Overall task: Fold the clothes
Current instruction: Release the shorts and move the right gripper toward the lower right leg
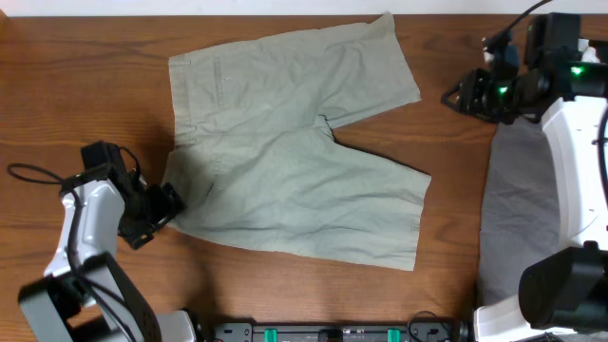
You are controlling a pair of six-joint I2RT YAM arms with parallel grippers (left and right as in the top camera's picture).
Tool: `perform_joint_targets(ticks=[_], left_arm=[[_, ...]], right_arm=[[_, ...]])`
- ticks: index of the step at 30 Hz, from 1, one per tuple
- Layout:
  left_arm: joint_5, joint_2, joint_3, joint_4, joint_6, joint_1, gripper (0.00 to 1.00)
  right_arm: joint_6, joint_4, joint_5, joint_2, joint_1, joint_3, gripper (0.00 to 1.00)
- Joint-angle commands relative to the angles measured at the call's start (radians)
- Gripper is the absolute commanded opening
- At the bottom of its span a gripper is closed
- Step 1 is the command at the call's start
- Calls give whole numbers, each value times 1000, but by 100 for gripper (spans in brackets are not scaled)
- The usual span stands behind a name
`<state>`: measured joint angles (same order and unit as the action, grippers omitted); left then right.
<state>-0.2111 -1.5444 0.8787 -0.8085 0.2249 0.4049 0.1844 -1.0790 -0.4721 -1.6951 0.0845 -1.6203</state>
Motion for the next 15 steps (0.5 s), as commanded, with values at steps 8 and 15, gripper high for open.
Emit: perform_joint_targets(ticks=[8,15], left_arm=[[40,-171,-5,85,81,4,46],[38,-182,-5,85,88,4,19]], right_arm=[[-26,-27,104,-6,-69,20,34],[-26,-91,162,-6,-72,47,30]])
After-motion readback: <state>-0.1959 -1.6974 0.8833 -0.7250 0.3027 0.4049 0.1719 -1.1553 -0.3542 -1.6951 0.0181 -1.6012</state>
